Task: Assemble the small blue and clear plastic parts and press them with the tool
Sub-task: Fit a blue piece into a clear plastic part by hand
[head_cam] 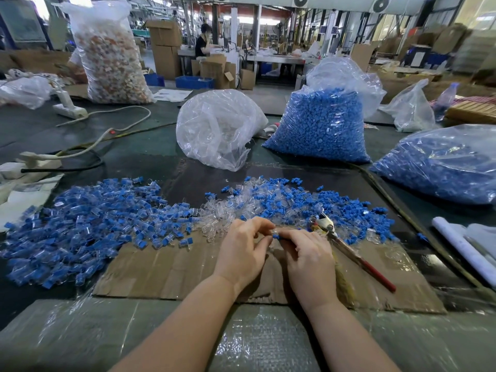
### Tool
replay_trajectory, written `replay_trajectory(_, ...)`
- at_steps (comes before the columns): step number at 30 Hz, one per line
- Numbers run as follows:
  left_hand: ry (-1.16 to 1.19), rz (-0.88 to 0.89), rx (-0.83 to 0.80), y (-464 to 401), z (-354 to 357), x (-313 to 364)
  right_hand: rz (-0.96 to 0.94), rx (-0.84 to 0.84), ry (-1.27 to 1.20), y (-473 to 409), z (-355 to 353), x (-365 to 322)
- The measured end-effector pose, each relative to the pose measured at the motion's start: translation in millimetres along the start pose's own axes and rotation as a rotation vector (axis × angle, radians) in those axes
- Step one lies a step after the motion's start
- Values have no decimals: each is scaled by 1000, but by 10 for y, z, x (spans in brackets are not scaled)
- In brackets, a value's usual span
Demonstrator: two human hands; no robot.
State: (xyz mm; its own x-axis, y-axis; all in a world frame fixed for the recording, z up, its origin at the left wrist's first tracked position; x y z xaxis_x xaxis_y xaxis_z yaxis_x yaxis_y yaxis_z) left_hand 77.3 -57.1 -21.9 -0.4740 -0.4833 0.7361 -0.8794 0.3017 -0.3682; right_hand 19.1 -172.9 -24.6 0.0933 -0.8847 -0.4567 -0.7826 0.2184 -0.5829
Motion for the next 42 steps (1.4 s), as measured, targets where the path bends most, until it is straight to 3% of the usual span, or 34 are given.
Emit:
replay_trajectory(6,-218,110,-179,-14,117,2,63,45,-18,0,-35,24)
replay_trajectory(15,27,-23,0,16,-15,-23,34,33,-16,10,-47,-15)
replay_trajectory(26,146,-141,1,22,-37,-53,-22,28,17,18,-44,-33)
replay_trajectory(42,-36,-64,-74,2,8,-47,-34,49,23,23,-46,-40)
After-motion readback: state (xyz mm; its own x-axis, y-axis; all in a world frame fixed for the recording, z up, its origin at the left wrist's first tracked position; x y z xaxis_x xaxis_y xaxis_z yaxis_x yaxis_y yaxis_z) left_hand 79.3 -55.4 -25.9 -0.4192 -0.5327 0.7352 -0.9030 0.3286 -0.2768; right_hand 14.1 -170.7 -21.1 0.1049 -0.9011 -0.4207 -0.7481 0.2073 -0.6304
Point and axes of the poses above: each hand's wrist, its own y-axis away from the middle knuckle, its own z-axis out of the palm, x = y × z, the point moved 3 cm from there along -y, towards the middle knuckle, and after that the axes turned 3 degrees about -z, right-handed, at the moved point
